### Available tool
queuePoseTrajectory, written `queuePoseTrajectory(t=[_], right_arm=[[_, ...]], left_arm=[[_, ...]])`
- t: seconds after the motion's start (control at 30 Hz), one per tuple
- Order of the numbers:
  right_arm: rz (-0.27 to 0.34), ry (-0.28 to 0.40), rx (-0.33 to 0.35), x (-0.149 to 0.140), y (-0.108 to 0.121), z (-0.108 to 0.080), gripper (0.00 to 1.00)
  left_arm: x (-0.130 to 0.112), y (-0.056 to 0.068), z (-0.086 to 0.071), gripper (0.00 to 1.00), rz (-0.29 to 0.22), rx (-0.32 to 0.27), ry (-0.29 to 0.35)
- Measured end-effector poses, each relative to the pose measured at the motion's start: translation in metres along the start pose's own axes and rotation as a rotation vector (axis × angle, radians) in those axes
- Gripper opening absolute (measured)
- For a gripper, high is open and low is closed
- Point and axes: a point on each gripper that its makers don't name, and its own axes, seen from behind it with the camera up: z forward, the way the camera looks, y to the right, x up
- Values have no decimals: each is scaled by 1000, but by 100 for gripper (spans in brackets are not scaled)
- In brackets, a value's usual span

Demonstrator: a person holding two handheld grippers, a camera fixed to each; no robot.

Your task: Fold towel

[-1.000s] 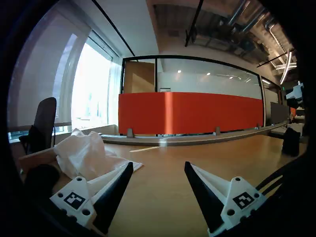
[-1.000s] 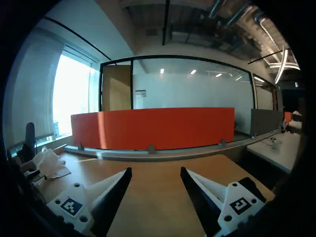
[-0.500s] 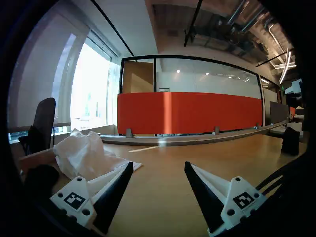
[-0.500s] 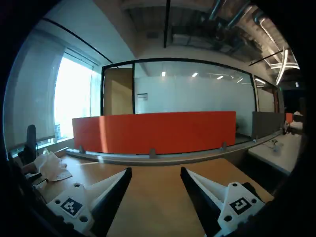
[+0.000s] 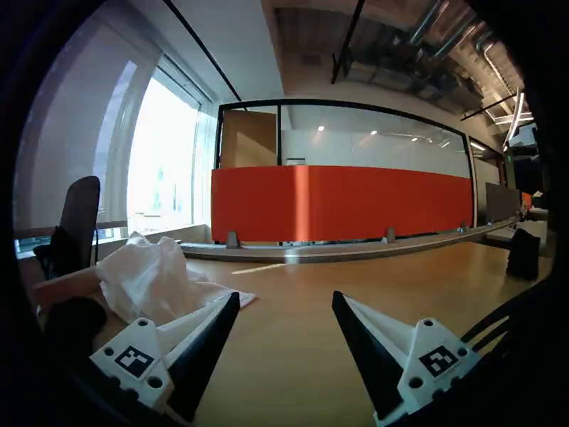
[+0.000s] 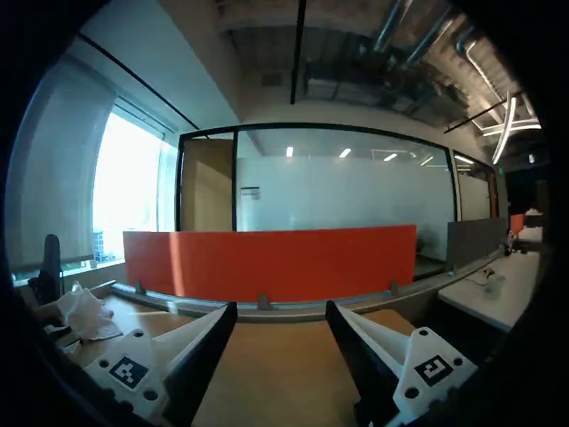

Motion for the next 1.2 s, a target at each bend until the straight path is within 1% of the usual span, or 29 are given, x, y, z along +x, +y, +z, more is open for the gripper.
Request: queuePoseTrajectory(t=[0.2,0.3,0.4,0.67,0.9,1.2], right_arm=[[-7,18,-12,-11,9,-2,96],[5,16,-13,-22,9,-4,96],[21,8,-13,-35,10,-5,97],[8,15,-37,-74,18,-3,97],[-11,8,-11,-116,9,-5,97],[-10,-24,-31,-161,10,-4,97]], left_arm=[[0,0,0,96,0,0,0],[0,0,-1,96,0,0,0],[0,0,-1,96,0,0,0],[0,0,0,96,0,0,0],[0,0,0,96,-1,0,0],[0,1,0,96,-1,0,0]])
